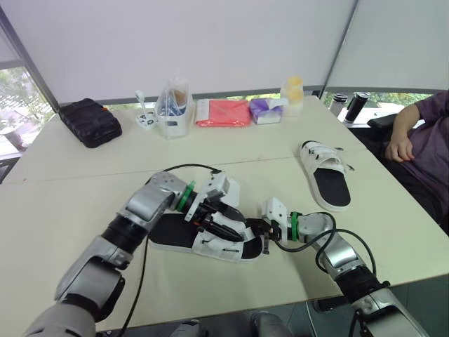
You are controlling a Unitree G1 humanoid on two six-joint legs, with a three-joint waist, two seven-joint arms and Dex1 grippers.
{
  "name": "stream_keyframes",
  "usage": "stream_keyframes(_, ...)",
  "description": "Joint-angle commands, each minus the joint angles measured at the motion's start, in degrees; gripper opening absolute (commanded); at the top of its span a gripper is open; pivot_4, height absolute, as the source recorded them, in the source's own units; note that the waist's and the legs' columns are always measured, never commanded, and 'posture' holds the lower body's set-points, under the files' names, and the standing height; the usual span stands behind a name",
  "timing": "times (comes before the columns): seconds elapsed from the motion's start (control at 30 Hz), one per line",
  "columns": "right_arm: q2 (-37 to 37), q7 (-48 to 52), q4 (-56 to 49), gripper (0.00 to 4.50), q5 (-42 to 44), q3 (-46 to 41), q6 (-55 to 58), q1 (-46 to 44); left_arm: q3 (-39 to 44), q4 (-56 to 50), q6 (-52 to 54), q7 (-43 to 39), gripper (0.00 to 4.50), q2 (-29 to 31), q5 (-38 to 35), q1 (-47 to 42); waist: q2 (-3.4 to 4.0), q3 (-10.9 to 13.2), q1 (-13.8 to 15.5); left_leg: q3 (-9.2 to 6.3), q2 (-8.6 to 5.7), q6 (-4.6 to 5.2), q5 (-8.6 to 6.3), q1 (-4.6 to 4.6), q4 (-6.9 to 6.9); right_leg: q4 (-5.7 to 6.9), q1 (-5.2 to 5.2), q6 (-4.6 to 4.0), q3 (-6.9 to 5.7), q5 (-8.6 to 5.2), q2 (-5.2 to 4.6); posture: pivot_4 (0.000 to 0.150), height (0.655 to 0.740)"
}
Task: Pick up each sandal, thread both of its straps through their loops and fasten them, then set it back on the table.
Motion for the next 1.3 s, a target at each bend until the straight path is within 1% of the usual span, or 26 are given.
stream_keyframes(0.03,-0.5,-1.9,4.5,0.00,-5.0,2.0,2.9,2.4,-0.7,2.4,-1.4,-0.6,2.91,-1.4,2.2,-2.0,0.00,0.0,0.0,0.00,0.00,0.00,0.00,0.00,0.00,0.00,0.00,0.00,0.00,0.00,0.00,0.150,0.7400)
stream_keyframes(0.17,-0.3,-2.1,4.5,0.00,-5.0,2.0,2.9,2.4,-2.9,5.7,-2.2,-1.5,2.91,-2.6,5.8,-3.6,0.00,0.0,0.1,-0.01,0.00,0.00,0.00,0.01,0.00,0.00,0.02,0.02,-0.01,0.01,0.00,0.150,0.7400)
stream_keyframes(0.3,0.0,-2.5,4.7,0.00,-5.0,2.0,2.7,2.3,-4.2,6.1,-3.0,-3.8,2.91,-3.5,7.1,-4.2,0.01,0.0,0.0,-0.01,0.00,0.00,0.00,0.04,0.00,0.00,0.05,0.02,-0.01,0.00,0.00,0.150,0.7400)
stream_keyframes(0.47,0.3,-2.9,5.0,0.00,-5.0,2.0,2.5,2.2,-5.8,6.3,-4.1,-4.1,2.91,-4.3,9.9,-4.1,0.02,0.0,0.0,-0.01,0.00,0.00,0.00,0.05,0.00,0.00,0.06,0.03,-0.01,0.00,0.00,0.150,0.7400)
stream_keyframes(0.5,0.3,-3.0,5.0,0.00,-5.1,2.0,2.5,2.2,-5.8,6.4,-4.4,-4.0,2.41,-4.6,10.3,-4.0,0.02,0.0,-0.1,-0.01,0.00,0.00,0.00,0.06,0.00,0.00,0.07,0.02,-0.01,0.00,0.00,0.150,0.7400)
stream_keyframes(0.53,0.4,-3.1,5.0,0.00,-5.1,2.0,2.4,2.2,-5.8,6.4,-4.4,-4.0,2.16,-4.8,10.4,-3.9,0.01,0.0,-0.1,-0.01,0.00,0.00,0.00,0.06,0.00,0.00,0.07,0.02,-0.01,0.00,0.01,0.150,0.7400)
stream_keyframes(0.6,0.5,-3.2,4.9,0.00,-5.1,2.0,2.4,2.3,-5.5,6.3,-4.5,-4.3,1.26,-5.0,10.4,-3.6,0.01,0.0,-0.2,-0.02,0.01,0.00,0.00,0.06,0.00,0.00,0.07,0.03,-0.01,0.00,0.01,0.150,0.7400)
stream_keyframes(0.63,0.5,-3.2,4.9,0.00,-5.1,2.0,2.4,2.3,-5.5,6.3,-4.5,-4.4,0.69,-5.0,10.5,-3.5,0.01,0.0,-0.2,-0.02,0.01,0.00,0.00,0.06,0.00,0.01,0.06,0.03,-0.01,0.00,0.02,0.150,0.7400)
stream_keyframes(0.67,0.5,-3.2,5.0,0.00,-5.1,2.0,2.4,2.3,-5.4,6.3,-4.6,-4.5,0.23,-4.8,10.6,-3.4,0.02,0.0,-0.2,-0.02,0.02,0.00,0.00,0.06,0.00,0.01,0.06,0.03,-0.01,0.00,0.03,0.150,0.7400)
stream_keyframes(0.7,0.5,-3.3,5.0,0.00,-5.1,2.0,2.3,2.3,-5.3,6.2,-4.7,-4.5,0.10,-4.8,10.7,-3.3,0.02,0.0,-0.2,-0.02,0.02,0.00,0.00,0.06,0.00,0.01,0.06,0.03,-0.01,0.00,0.03,0.150,0.7400)
stream_keyframes(0.87,0.5,-3.3,5.3,0.00,-5.2,2.0,2.2,2.2,-4.3,5.1,-4.3,-5.2,0.10,-4.1,9.8,-2.9,0.02,0.0,-0.2,-0.02,0.02,0.00,0.00,0.07,0.00,0.01,0.06,0.04,-0.01,0.00,0.03,0.150,0.7400)
stream_keyframes(0.97,0.5,-3.3,5.6,0.00,-5.2,2.0,2.0,1.9,-0.3,3.1,0.7,-4.7,0.10,-4.5,5.6,-3.5,0.01,0.0,-0.2,-0.03,0.02,0.00,0.00,0.06,0.00,0.02,0.05,0.04,-0.01,0.01,0.04,0.150,0.7400)
stream_keyframes(1.03,0.6,-3.3,5.8,0.00,-5.2,2.0,2.0,1.8,0.8,1.3,2.2,-5.0,0.10,-3.6,4.4,-3.6,0.01,0.0,-0.2,-0.03,0.02,0.01,0.00,0.05,0.00,0.02,0.04,0.05,-0.01,0.01,0.04,0.150,0.7400)
stream_keyframes(1.13,0.5,-3.2,5.7,0.00,-5.2,2.0,1.9,1.9,1.4,-0.4,1.1,-3.7,0.84,-2.3,5.2,-3.5,0.02,0.0,-0.2,-0.03,0.03,0.01,0.00,0.05,0.00,0.02,0.02,0.12,-0.01,0.05,0.04,0.150,0.7400)
stream_keyframes(1.2,0.6,-3.2,5.8,0.00,-5.2,2.1,1.9,1.9,2.1,-2.5,1.7,-3.5,1.75,-1.1,4.6,-3.4,0.01,0.0,-0.2,-0.03,0.03,0.00,0.00,0.05,0.00,0.02,0.03,0.11,-0.01,0.05,0.04,0.150,0.7400)
stream_keyframes(1.3,0.5,-3.1,5.6,0.00,-5.1,2.0,2.0,2.0,2.2,-5.4,2.3,-3.8,3.27,0.6,4.1,-2.8,0.02,0.0,-0.2,-0.03,0.03,0.00,0.00,0.04,0.00,0.02,0.02,0.10,-0.01,0.04,0.04,0.150,0.7400)
